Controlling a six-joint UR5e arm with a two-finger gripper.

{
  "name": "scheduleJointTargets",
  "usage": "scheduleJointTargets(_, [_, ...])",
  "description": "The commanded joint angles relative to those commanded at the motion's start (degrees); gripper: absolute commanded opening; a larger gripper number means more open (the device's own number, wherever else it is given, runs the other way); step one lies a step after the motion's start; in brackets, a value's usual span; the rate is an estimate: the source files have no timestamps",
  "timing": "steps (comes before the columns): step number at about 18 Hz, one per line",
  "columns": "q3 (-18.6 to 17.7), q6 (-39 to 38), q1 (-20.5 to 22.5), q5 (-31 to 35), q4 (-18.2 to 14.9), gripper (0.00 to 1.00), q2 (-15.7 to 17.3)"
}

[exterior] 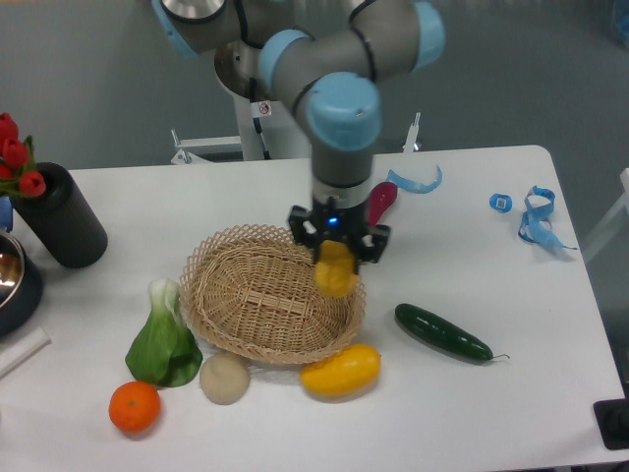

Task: Pick up the yellow pepper from the basket
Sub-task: 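Lift the yellow bell pepper up out of the basket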

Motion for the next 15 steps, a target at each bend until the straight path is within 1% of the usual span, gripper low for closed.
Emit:
scheduleJointTargets(2, [-0.3,6.4,2.9,0.1,-0.5,0.04,-0.2])
scheduleJointTargets(4, [-0.6,10.7,5.4,0.1,-0.5,0.04,-0.7])
scheduleJointTargets(6, [-0.3,12.4,6.5,0.2,-0.1,0.04,-2.2])
scheduleJointTargets(8, [1.1,12.8,7.5,0.4,0.1,0.04,-4.0])
scheduleJointTargets(10, [2.6,14.8,8.4,1.0,-0.4,0.04,-4.7])
scheduleJointTargets(12, [2.6,15.6,9.8,1.0,-0.3,0.03,-4.8])
scheduleJointTargets(15, [2.9,17.3,10.3,1.0,-0.3,0.04,-5.3])
